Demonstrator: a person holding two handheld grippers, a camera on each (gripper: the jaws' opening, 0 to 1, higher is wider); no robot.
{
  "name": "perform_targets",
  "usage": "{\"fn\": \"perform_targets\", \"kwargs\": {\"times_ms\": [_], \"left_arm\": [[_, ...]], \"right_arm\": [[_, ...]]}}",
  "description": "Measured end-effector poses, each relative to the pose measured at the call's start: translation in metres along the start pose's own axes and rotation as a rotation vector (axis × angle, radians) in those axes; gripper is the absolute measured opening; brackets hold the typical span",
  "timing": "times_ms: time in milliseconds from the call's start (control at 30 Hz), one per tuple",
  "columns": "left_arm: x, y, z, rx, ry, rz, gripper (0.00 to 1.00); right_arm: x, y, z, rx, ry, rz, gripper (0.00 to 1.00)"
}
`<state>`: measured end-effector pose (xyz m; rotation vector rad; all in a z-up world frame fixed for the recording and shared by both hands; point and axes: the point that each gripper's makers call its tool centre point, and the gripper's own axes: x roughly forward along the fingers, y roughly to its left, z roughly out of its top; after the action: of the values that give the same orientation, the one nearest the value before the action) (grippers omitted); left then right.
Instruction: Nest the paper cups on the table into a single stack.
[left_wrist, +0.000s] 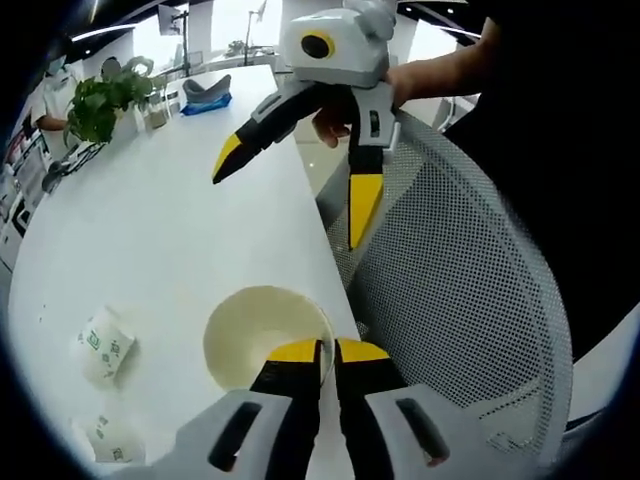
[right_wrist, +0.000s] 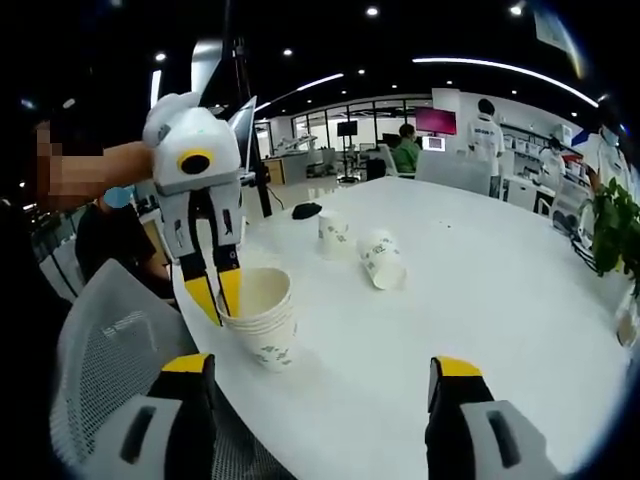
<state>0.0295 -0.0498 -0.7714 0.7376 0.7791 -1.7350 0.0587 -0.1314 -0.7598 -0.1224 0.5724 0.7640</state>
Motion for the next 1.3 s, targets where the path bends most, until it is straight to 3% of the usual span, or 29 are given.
{"fn": "perform_targets", "kwargs": {"times_ms": [500,867,1300], "left_arm": [[0.003,-0.001,0.000,-0.011,0.001,-0.006,0.03],[0.000,-0.003,-0.001,-0.010,0.004,0.026,0.07],[-0.022,0.001,0.002,-0.064,-0.070,0.083,0.11]], "right_arm": [[0.000,0.000,0.000,0.006,0.001,-0.001,0.88],[0.000,0.002,0.002,0.006,-0.009,-0.001,0.89],[-0.001,0.001,0.005,0.005,-0.020,-0.006,0.91]]}}
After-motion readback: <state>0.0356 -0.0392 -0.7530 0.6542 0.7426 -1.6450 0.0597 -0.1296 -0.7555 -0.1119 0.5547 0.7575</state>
